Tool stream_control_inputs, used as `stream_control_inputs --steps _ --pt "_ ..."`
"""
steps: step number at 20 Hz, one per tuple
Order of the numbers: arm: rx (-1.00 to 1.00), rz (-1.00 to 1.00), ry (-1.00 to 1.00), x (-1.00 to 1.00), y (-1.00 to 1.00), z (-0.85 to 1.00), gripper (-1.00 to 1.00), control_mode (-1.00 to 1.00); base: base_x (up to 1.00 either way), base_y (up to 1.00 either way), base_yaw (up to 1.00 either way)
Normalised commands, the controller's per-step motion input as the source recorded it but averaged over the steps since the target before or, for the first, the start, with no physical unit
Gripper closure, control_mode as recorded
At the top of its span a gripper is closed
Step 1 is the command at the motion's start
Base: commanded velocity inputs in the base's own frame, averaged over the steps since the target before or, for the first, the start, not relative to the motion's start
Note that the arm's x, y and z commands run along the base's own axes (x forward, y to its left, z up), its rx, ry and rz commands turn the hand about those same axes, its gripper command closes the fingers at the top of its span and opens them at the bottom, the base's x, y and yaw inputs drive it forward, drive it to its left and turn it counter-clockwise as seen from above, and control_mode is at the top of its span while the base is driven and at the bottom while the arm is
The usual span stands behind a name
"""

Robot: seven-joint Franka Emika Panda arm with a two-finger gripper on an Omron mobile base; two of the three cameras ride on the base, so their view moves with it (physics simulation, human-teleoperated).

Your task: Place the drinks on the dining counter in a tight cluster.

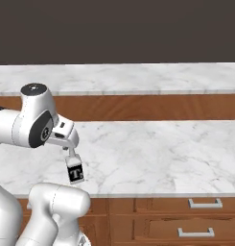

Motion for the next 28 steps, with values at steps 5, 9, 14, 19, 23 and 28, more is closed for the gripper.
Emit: stream_control_inputs --steps 5,9,14,19,23,28 --pt "0.00 0.00 0.00 0.00 0.00 0.00 -1.00 1.00 0.00 0.00 0.00" --pt "0.00 0.00 0.00 0.00 0.00 0.00 -1.00 1.00 0.19 0.00 0.00" --pt "0.00 0.00 0.00 0.00 0.00 0.00 -1.00 1.00 0.34 -0.01 0.01" --pt "0.00 0.00 0.11 0.26 0.00 0.03 -1.00 -1.00 0.06 0.00 0.00" --pt "-0.01 0.03 0.32 0.42 -0.03 0.27 -1.00 -1.00 0.00 0.00 0.00" --pt "0.00 0.16 0.12 0.66 0.00 0.14 -1.00 -1.00 0.00 0.00 0.00"
